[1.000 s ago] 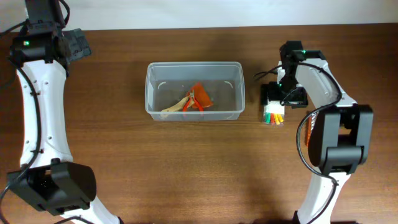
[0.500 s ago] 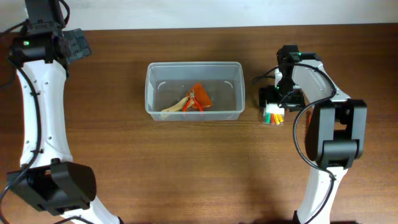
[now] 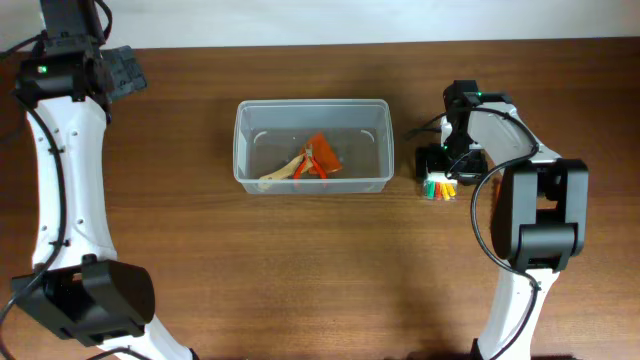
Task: Pack container
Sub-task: 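Lower the right gripper onto the plug pack's top and grasp it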
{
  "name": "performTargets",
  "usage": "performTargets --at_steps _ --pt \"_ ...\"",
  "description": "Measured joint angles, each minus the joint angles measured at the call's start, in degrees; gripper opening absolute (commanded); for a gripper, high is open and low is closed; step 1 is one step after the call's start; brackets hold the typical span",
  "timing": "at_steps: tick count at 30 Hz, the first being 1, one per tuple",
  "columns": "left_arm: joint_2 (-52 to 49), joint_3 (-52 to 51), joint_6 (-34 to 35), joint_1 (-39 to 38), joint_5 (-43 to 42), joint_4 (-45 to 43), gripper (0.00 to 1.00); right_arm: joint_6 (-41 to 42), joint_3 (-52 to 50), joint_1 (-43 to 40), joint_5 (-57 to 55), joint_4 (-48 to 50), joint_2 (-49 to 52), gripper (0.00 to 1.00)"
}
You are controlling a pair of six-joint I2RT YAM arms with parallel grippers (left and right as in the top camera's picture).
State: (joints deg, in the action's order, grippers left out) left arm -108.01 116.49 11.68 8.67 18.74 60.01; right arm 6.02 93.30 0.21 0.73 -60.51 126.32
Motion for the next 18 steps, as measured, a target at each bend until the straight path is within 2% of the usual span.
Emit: performTargets --at_steps 2,12,15,16,17,18 --pt "0.0 0.0 0.0 0.0 0.0 0.0 0.99 0.04 0.0 0.0 0.02 0.02 0.0 1.0" --pt "0.0 0.0 0.0 0.0 0.0 0.0 0.99 0.0 -0.15 0.0 0.0 0.81 -0.11 0.86" --pt "0.0 0.0 0.0 0.0 0.0 0.0 0.99 0.0 -0.15 0.0 0.0 1.01 -0.11 0.74" --pt "0.0 0.0 0.0 0.0 0.0 0.0 0.99 -0.04 -0.15 0.0 -0.04 1.11 -0.11 0.63" --pt "0.0 0.0 0.0 0.0 0.0 0.0 0.99 0.02 -0.17 0.0 -0.02 1.22 -0.13 0.58" --pt "0.0 0.0 0.0 0.0 0.0 0.0 0.99 0.37 -0.17 0.0 -0.02 1.22 -0.13 0.57"
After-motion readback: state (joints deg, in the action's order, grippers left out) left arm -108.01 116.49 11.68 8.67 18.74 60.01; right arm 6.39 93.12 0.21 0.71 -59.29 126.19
